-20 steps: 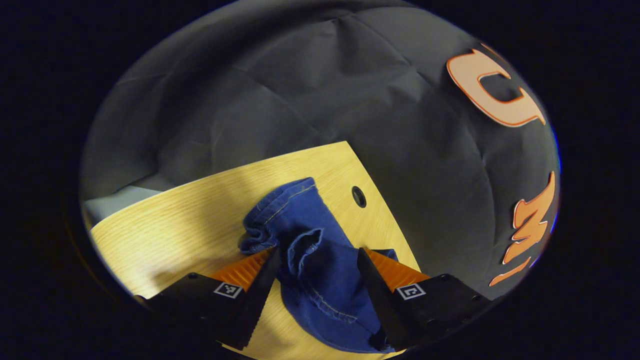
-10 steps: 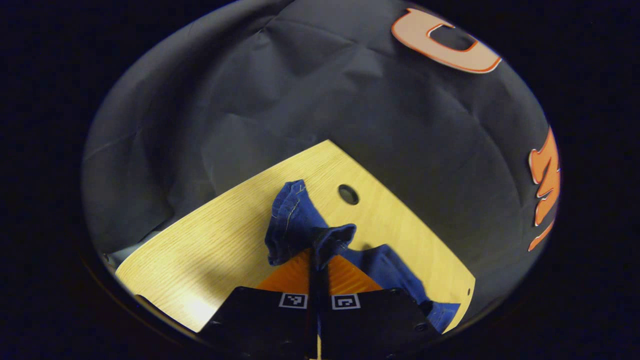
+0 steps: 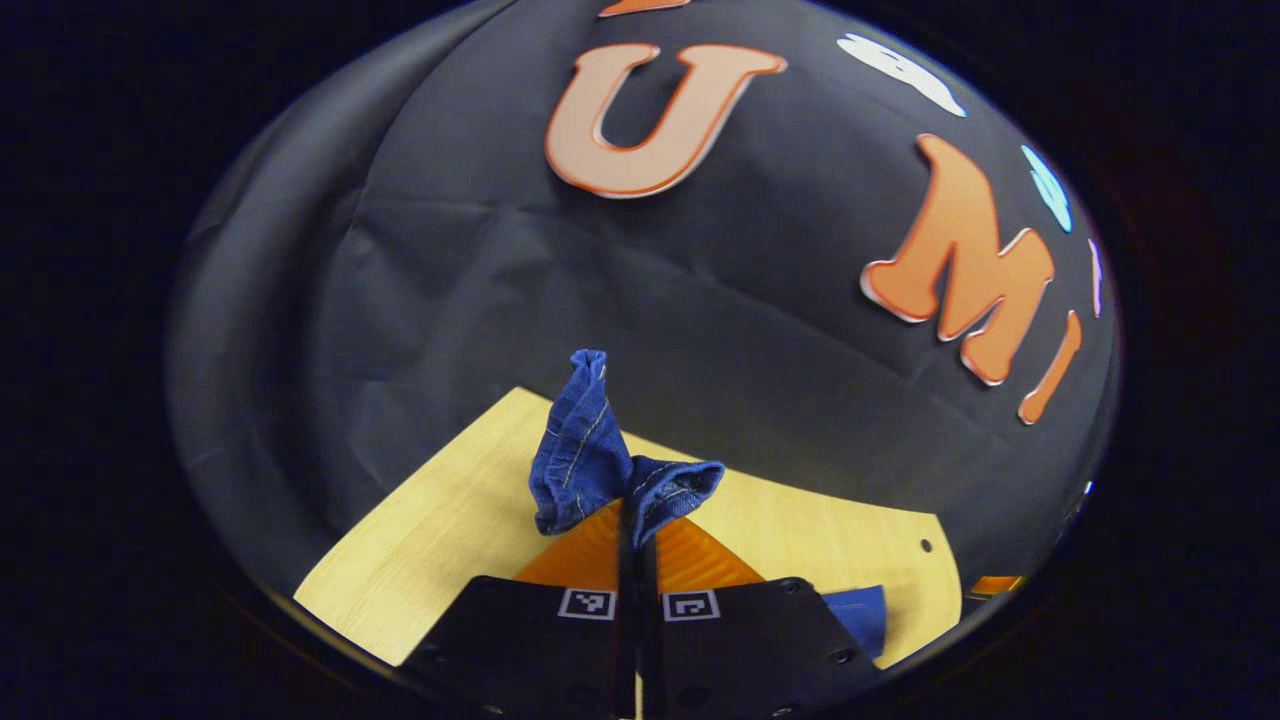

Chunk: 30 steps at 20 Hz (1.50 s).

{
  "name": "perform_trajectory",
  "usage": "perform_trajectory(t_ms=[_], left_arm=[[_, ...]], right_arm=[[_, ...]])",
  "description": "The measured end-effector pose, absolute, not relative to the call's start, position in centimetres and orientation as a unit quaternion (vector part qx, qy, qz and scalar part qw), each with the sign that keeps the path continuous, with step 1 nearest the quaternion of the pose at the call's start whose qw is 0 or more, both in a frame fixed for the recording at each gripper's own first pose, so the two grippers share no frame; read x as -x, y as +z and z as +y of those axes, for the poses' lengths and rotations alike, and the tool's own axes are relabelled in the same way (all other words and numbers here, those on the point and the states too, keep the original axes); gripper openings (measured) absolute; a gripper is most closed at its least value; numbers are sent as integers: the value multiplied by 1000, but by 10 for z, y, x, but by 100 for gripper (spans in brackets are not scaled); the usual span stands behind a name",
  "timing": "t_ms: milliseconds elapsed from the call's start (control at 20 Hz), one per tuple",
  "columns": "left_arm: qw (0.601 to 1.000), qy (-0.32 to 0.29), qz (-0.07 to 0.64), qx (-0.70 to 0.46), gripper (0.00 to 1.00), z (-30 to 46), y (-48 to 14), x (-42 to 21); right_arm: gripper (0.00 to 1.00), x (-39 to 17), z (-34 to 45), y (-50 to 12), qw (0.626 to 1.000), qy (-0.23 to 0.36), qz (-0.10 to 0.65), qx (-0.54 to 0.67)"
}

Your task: Grasp the waist and the cuffs of the jeans and fold them to make the two legs overlap; first hold the waist and fold one-third of the jeans toward the cuffs, then hold the cuffs and fold the remaining one-third in the same direction to finish folding.

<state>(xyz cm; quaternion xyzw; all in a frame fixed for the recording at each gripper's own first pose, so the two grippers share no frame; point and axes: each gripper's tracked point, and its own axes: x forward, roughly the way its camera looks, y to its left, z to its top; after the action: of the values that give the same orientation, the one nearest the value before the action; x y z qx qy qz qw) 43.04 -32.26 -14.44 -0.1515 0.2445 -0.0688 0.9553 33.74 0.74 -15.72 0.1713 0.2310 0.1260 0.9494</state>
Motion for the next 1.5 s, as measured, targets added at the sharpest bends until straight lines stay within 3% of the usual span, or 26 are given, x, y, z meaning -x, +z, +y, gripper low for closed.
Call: perform_trajectory(t_ms=[350, 700, 1000, 1250, 1500], left_arm=[[944, -168, 254, 124, 2, -496, -104, -390], [925, -217, 308, 49, 3, -640, -174, -356], [903, -211, 372, -23, 3, -680, -261, -322], [887, -170, 416, -103, 3, -691, -327, -293], [868, -175, 428, -182, 3, -699, -359, -277]], right_arm=[[98, -312, -70, -138, 950, 112, 195, -216], [98, -294, -135, -157, 947, 76, 198, -240], [98, -292, -147, -165, 948, 73, 203, -232], [98, -285, -150, -169, 951, 64, 206, -220], [98, -270, -157, -177, 955, 54, 218, -191]])
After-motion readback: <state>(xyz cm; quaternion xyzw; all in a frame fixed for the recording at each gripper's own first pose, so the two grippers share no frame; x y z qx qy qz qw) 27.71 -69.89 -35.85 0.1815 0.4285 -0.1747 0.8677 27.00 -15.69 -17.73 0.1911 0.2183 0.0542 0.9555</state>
